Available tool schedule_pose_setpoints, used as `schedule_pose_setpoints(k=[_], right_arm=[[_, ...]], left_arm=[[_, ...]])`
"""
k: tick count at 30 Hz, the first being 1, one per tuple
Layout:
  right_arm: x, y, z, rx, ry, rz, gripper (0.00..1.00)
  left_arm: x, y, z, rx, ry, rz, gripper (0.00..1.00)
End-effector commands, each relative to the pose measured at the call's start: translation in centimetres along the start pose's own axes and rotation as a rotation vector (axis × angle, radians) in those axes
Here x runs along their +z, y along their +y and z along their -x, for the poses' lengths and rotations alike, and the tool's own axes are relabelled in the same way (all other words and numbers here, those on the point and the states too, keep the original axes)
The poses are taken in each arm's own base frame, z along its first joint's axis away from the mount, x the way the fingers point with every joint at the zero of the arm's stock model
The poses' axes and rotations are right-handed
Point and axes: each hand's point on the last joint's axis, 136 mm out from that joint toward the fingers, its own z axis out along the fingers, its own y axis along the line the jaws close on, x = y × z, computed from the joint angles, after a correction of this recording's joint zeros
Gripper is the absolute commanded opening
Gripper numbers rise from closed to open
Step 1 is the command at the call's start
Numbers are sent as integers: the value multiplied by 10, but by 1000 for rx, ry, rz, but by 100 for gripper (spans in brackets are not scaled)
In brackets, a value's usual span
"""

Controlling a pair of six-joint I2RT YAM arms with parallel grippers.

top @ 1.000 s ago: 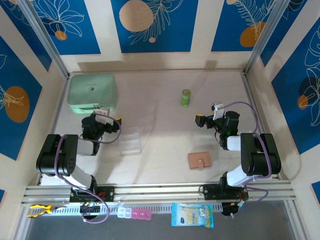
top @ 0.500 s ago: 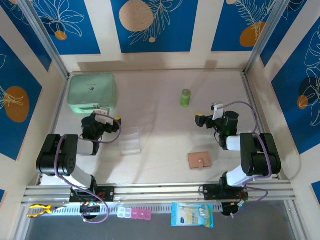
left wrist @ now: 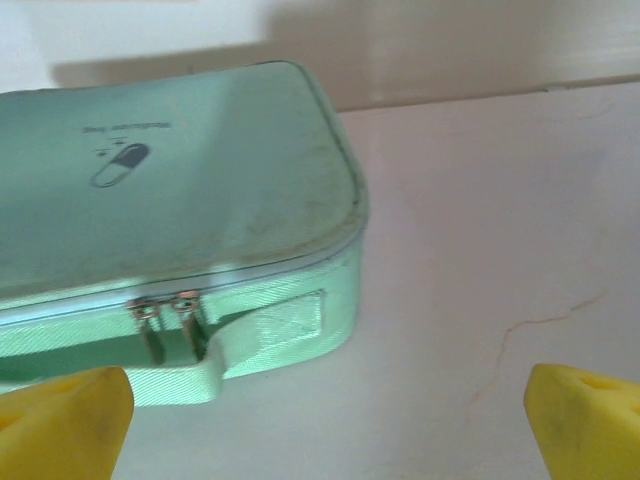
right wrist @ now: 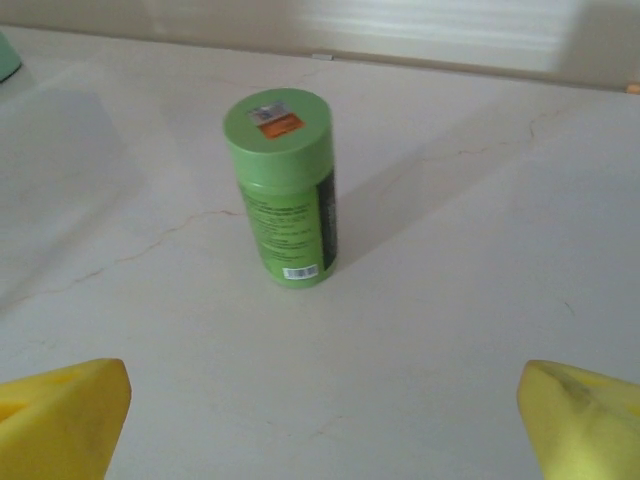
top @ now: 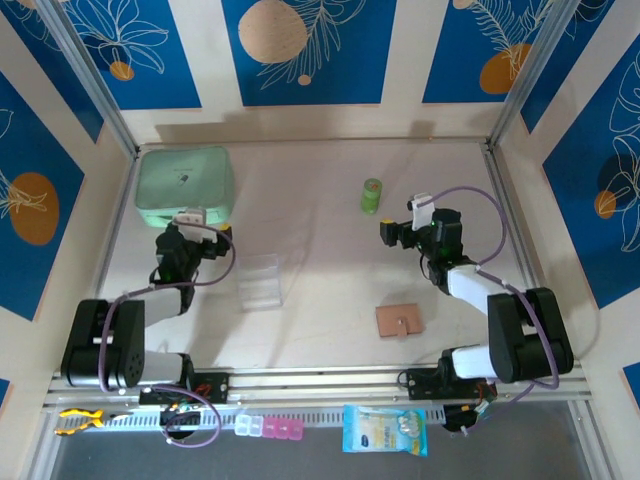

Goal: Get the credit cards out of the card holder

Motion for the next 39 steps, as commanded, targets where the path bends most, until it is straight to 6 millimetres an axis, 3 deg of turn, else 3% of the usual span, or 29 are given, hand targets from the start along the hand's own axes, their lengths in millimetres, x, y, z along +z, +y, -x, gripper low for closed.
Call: schedule_pose_setpoints(k=[1,4,10,18,26,34,36,39], right_arm=[[-9,3,-15,7,124,-58,100],[-16,18,-19,-3,183,-58,97],[-36,41,-24,41,285,-48,95],[-56,60,-35,183,331,-53,94],[-59,74,-50,177,381,-52,93],[-57,84,-52,155,402,-35,93],[-57,85,-52,148,408,-32,93],[-58,86,-53,141,410,-33,93]], left_arm=[[-6,23,-2,-85,82,148,100],[-17,37,0,-165,172,252,100],[-34,37,2,-330,336,305,99],[-36,-17,-15,-397,590,31,91],[-60,-39,-37,-477,727,-4,70],[-65,-73,-40,-459,751,-106,71],[-65,-77,-42,-459,766,-114,74],[-68,-77,-49,-457,800,-84,69]])
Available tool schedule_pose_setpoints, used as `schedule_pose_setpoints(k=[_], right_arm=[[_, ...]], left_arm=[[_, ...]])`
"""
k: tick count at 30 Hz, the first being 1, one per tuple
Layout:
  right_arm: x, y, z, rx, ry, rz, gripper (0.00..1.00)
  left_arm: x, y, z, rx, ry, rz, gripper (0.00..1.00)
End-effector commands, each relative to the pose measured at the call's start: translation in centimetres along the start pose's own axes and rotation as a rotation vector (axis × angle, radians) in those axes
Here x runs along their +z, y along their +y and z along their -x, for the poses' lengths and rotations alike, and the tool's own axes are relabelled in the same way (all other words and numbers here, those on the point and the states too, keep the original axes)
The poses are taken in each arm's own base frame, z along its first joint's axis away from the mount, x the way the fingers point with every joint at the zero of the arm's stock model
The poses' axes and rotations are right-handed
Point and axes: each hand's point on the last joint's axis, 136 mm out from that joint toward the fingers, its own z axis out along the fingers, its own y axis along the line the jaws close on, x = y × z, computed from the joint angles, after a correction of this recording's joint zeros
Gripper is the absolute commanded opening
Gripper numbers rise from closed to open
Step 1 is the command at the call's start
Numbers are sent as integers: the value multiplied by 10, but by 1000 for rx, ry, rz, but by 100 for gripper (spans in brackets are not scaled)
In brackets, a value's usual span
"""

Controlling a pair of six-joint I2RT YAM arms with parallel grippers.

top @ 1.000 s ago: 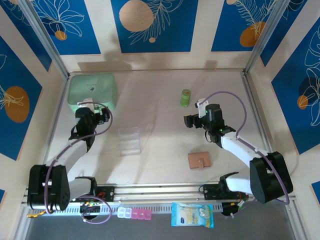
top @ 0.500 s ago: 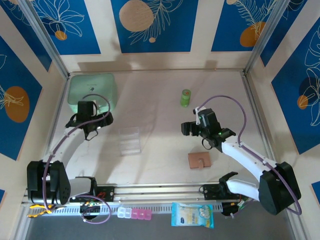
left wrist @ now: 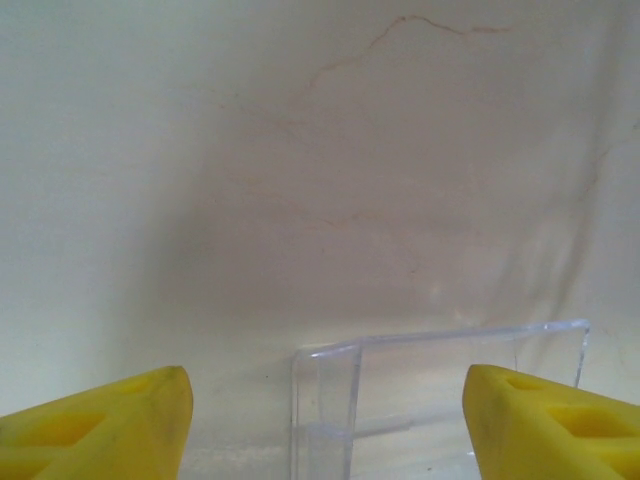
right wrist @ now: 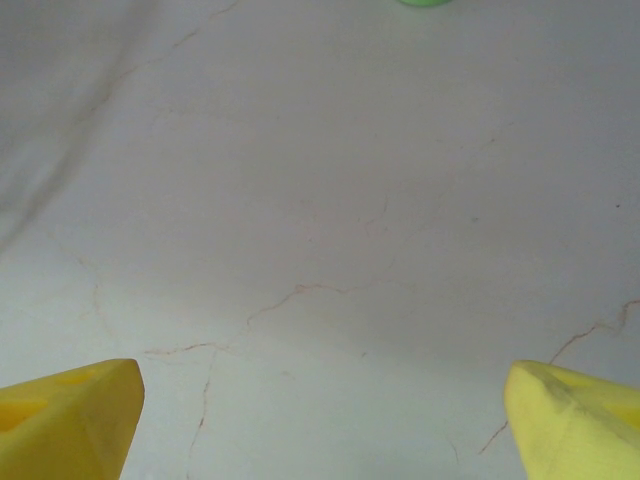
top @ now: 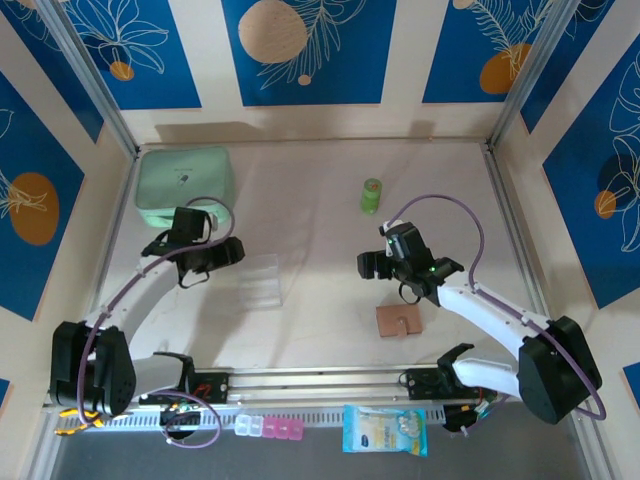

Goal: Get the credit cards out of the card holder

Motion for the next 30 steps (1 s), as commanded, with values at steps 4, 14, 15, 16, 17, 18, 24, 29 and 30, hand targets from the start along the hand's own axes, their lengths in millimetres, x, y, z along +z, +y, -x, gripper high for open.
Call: schedule_pose_setpoints(k=[4,14,15,16,17,18,24,29,30], right_arm=[[-3,3,4,9,-4,-6,93],[-5,4,5,7,-1,-10,93],[-5,3,4,7,1,-13,93],[-5,2,3,8,2,-15,93],[-5,2,2,7,6,-15,93],[-5,2,1,7,8,-15,93],[-4,0,-5,12,20,-23,93],[-3,1,-6,7,25,-16,93],[-3,1,-5,7,25,-16,93]], left_arm=[[4,4,-17,-16,80,83,57],[18,-3,-27,33,130,168,36],[19,-4,-27,36,132,174,35],[21,-4,-27,40,134,178,33],[23,-5,-27,44,139,179,31],[24,-6,-27,46,140,180,29],[29,-8,-25,61,146,194,21],[33,-5,-26,65,155,214,16],[33,-6,-26,65,155,215,15]])
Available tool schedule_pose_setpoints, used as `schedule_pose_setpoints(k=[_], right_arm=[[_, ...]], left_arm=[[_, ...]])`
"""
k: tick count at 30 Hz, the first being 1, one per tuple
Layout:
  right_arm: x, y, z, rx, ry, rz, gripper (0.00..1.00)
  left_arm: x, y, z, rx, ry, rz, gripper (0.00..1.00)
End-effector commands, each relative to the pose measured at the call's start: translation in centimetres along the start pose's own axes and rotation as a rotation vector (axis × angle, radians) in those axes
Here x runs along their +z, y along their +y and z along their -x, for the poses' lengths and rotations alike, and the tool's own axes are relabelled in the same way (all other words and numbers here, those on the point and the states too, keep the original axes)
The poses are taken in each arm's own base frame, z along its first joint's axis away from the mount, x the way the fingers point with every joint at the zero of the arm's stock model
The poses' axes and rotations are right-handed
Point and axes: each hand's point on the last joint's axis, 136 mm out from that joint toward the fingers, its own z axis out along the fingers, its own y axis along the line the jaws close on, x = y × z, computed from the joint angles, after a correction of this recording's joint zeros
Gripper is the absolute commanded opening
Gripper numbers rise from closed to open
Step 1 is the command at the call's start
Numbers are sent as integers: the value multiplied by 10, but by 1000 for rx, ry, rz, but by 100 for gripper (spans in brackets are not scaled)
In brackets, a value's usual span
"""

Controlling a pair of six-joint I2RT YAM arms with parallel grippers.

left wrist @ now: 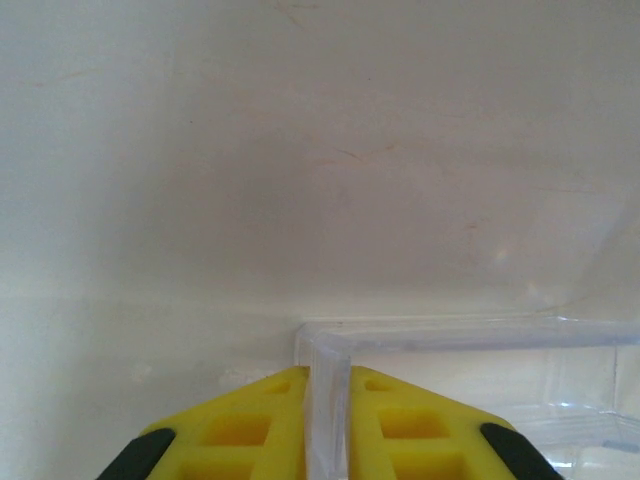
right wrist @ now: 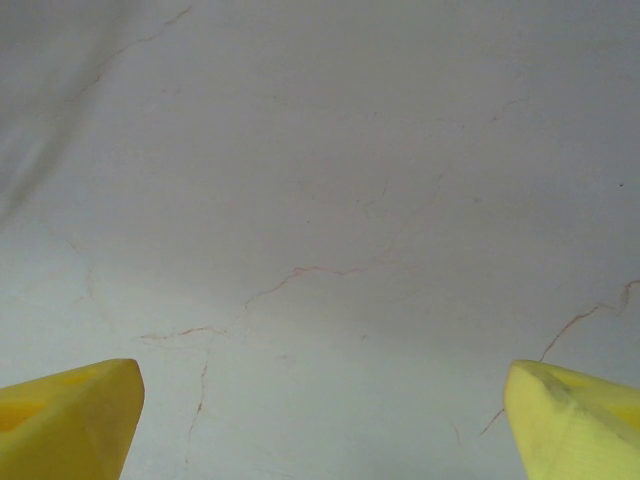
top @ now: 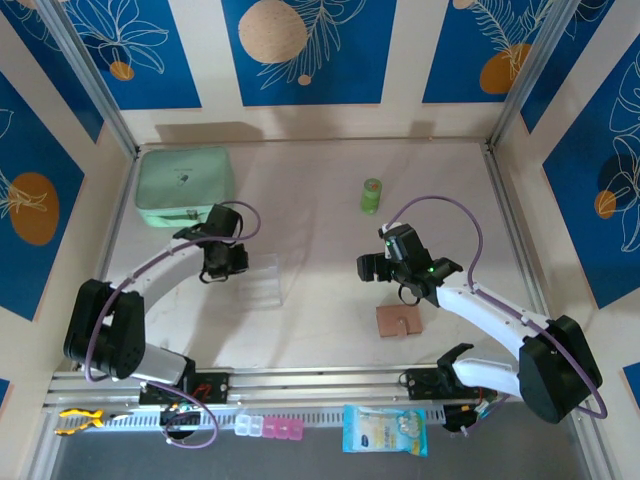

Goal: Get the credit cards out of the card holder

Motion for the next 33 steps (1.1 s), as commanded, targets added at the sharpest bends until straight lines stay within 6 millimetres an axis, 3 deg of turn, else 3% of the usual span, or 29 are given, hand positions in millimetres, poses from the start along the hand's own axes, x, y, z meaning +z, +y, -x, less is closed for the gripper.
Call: schedule_pose_setpoints(k=[1,7,15,23,33], right_arm=[[-2,1,1,4,5,-6,93],[-1,0,2,4,1,-10,93],[-2,-5,4,8,9,-39,93],[-6,-19,7,34,9,-85,93],[-16,-34,11,50,-5,-102,93]], left_arm=[[-1,0,3,12,0,31,13],[-4,-1,7,21,-7,47,0],[-8,-20,19,49,-18,38,0],[-4,-74,43,118,-38,-6,0],[17,-137,74,181,-21,6,0]])
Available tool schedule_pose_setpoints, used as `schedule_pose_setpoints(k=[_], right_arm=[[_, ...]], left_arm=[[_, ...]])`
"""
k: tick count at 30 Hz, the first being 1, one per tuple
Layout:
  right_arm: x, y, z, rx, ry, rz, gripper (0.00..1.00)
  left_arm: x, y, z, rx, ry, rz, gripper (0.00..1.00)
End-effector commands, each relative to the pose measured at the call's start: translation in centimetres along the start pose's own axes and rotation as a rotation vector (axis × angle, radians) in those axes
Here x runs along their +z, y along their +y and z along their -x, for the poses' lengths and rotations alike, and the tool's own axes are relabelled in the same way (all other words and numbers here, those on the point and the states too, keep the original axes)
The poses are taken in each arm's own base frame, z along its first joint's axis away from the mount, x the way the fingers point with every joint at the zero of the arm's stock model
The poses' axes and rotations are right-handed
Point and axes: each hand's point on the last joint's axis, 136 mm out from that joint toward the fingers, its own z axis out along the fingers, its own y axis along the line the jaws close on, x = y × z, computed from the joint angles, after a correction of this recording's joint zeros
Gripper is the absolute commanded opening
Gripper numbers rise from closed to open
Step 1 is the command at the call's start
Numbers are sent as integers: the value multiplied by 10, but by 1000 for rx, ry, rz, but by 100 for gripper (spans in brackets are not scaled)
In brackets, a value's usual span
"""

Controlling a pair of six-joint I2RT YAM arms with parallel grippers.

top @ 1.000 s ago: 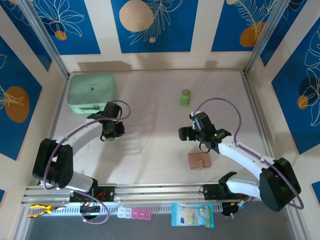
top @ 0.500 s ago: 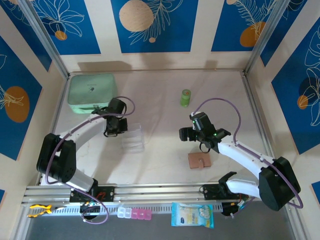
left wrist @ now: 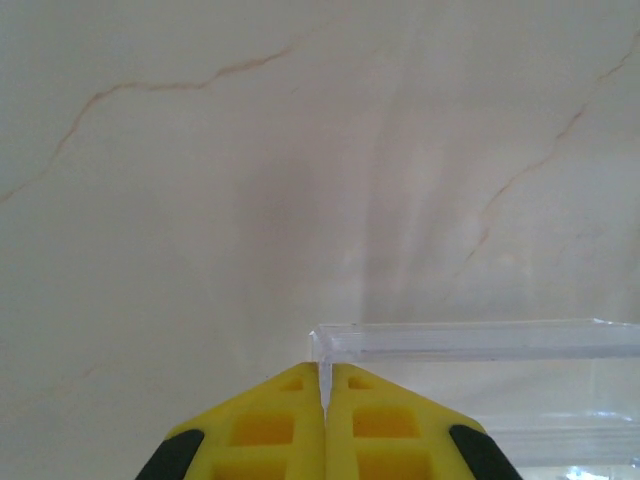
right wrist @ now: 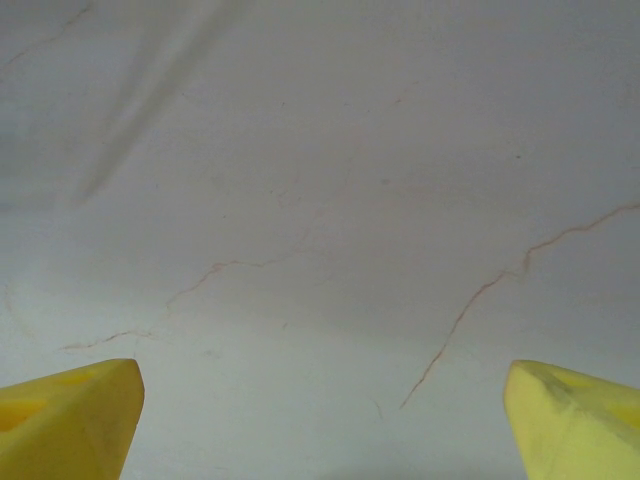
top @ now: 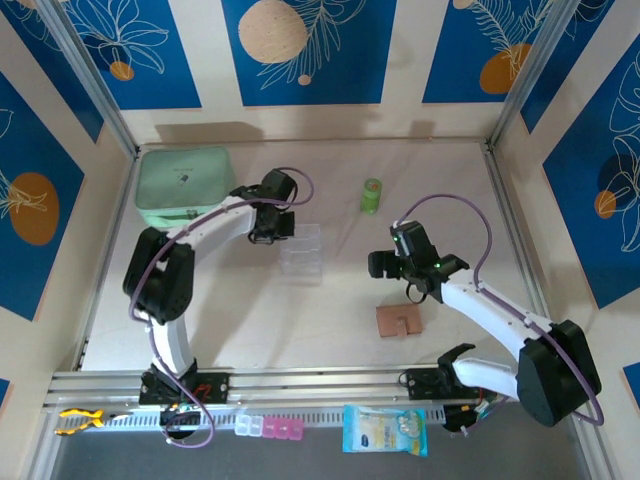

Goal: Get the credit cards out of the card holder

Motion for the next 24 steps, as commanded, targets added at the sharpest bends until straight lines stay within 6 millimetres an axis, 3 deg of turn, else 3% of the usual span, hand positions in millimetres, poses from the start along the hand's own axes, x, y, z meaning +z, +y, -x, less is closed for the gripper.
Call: schedule_pose_setpoints(k=[1,9,24], right_arm=[[-10,-3,10,-3,-26,-2,93],[-11,-4,14,-40,-28,5,93],[-9,-1,17,-62,-37,25,93]], left_arm=[[-2,-9,13,4,-2,49,0],[10,-22,42,-17,-25,84,0],[45,-38,55,-52,17,86,0]])
